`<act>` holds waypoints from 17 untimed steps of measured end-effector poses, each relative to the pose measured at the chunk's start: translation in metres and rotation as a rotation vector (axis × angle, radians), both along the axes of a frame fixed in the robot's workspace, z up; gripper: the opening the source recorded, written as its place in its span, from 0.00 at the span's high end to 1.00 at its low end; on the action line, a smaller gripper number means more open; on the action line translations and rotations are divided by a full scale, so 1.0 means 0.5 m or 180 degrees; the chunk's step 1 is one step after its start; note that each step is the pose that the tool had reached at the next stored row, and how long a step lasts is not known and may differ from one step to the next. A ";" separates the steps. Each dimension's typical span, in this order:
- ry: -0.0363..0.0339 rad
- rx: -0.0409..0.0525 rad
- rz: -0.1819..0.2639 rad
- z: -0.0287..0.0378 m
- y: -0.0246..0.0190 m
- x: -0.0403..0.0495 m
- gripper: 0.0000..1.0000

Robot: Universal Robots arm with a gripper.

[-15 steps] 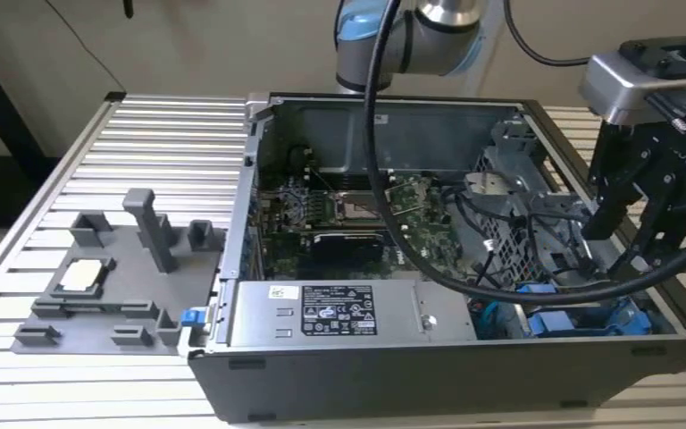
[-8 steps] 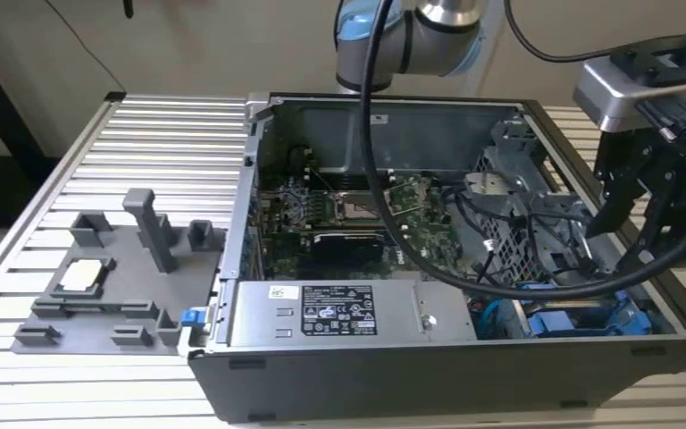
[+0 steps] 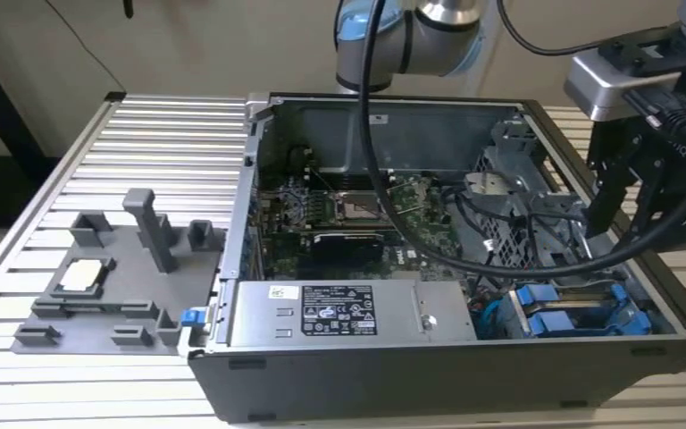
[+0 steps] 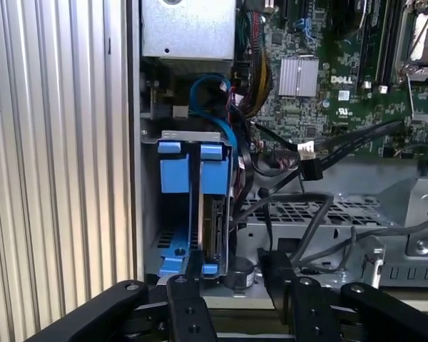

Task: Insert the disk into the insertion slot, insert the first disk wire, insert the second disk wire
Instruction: 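Insert the disk into the insertion slot, then insert the first disk wire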

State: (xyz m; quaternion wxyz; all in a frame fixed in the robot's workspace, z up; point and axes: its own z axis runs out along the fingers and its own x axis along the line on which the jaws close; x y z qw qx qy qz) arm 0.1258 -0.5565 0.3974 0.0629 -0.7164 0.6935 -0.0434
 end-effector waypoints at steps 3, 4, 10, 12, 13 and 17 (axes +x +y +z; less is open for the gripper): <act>-0.0104 0.0000 0.0009 -0.002 0.0034 -0.001 0.51; -0.0128 0.0001 0.0011 -0.003 0.0051 -0.002 0.51; -0.0172 0.0000 0.0012 -0.008 0.0220 -0.018 0.51; -0.0194 0.0000 0.0012 -0.010 0.0245 -0.020 0.51; -0.0202 0.0000 0.0012 -0.011 0.0251 -0.021 0.51; -0.0218 0.0000 0.0015 -0.014 0.0253 -0.021 0.51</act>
